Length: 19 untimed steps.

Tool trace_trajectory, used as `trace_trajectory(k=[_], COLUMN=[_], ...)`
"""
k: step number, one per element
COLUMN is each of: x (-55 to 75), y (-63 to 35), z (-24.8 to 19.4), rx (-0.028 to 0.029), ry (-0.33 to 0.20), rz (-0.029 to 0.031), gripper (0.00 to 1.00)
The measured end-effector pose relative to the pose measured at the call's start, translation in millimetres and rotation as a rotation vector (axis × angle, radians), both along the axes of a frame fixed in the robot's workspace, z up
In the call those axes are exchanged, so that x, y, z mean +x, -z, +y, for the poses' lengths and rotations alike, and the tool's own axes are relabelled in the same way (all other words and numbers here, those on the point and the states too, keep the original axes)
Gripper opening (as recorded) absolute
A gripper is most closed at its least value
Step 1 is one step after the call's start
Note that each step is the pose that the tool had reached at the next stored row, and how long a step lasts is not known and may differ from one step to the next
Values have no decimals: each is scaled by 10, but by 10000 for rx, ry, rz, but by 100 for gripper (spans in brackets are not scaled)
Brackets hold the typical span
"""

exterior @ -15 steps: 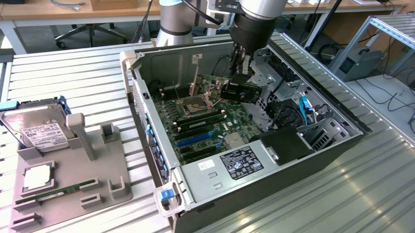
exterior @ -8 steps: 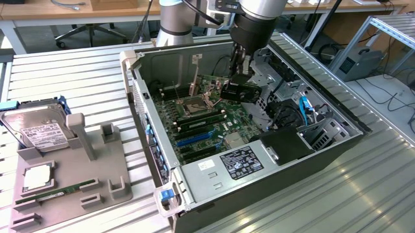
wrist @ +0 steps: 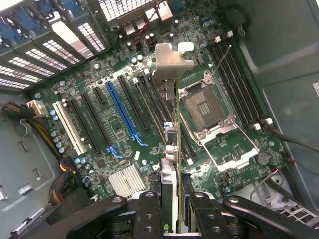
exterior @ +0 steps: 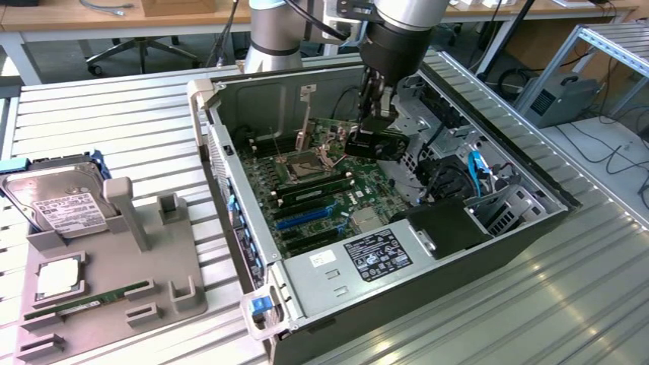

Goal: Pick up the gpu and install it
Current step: 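Insert the gpu into the slot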

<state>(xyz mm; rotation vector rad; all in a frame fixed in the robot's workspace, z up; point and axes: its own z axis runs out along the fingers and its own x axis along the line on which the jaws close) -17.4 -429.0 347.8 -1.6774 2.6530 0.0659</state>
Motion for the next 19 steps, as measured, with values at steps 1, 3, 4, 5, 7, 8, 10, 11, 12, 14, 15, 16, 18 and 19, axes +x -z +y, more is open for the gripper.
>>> trace_trajectory(k=[1, 3, 4, 5, 7, 8, 10, 11, 12, 14, 15, 16, 18, 19], x=[0, 0, 0, 0, 0, 0, 0, 0, 0, 0, 0, 0, 0, 0], y=[0, 0, 0, 1, 1, 1, 1, 1, 1, 1, 2, 2, 2, 2], z=[0, 0, 0, 0, 0, 0, 0, 0, 0, 0, 0, 0, 0, 0], rx=[0, 0, 1, 0, 0, 0, 0, 0, 0, 0, 0, 0, -1, -1], ry=[-25, -77, -101, -120, -193, -216, -263, -282, -304, -342, -360, -378, -415, -430], rz=[0, 0, 0, 0, 0, 0, 0, 0, 0, 0, 0, 0, 0, 1], gripper=[27, 27, 27, 27, 27, 27, 27, 27, 27, 27, 27, 27, 27, 27])
